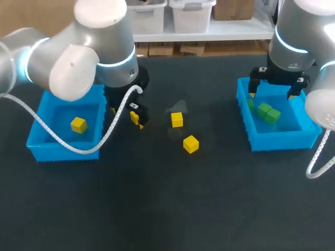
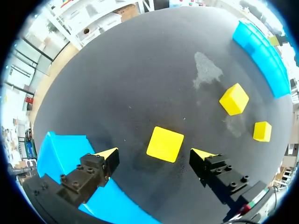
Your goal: Put the green cubes in the right bin and the yellow cubes in the left bin.
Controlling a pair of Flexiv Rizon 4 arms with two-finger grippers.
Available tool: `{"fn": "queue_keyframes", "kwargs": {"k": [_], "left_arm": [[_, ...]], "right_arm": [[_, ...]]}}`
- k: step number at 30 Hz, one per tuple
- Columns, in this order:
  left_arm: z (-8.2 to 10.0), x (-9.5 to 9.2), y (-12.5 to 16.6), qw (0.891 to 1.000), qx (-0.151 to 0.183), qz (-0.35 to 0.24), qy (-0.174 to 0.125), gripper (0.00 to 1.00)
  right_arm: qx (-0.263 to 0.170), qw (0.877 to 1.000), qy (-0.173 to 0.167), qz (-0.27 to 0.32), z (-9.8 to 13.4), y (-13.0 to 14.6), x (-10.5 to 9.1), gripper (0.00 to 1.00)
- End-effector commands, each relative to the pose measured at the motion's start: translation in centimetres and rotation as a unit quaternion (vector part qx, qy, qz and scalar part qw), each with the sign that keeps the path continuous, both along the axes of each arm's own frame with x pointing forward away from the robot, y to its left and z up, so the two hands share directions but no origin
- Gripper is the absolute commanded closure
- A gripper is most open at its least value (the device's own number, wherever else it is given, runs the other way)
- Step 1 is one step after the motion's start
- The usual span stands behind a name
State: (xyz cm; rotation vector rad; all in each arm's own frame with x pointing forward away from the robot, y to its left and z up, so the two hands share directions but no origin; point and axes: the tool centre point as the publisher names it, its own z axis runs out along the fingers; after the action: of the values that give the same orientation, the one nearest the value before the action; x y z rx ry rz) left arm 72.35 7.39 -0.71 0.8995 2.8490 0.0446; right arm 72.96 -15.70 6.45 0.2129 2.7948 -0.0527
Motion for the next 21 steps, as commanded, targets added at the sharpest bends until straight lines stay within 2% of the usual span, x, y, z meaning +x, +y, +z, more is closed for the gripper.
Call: {"fn": "queue_keyframes", "kwargs": {"k": [1, 19, 20, 21], "left_arm": [[-0.1, 0.4, -0.4, 1.000, 0.002, 0.005, -0.004, 0.00], [-0.3, 1.6, -1.9, 1.000, 0.009, -0.002, -0.018, 0.00], [-0.3, 1.6, -1.9, 1.000, 0.008, -0.002, -0.019, 0.55], [-0.3, 1.6, -2.0, 1.000, 0.006, -0.003, -0.019, 0.78]], "right_arm": [[0.000, 1.000, -0.002, 0.000, 0.0, -0.1, -0.1, 0.00], [0.000, 1.000, -0.002, 0.000, 0.0, -0.1, -0.1, 0.00], [0.000, 1.000, -0.002, 0.000, 0.0, -0.1, -0.1, 0.00], [0.000, 1.000, -0.002, 0.000, 0.0, -0.1, -0.1, 0.00]]}}
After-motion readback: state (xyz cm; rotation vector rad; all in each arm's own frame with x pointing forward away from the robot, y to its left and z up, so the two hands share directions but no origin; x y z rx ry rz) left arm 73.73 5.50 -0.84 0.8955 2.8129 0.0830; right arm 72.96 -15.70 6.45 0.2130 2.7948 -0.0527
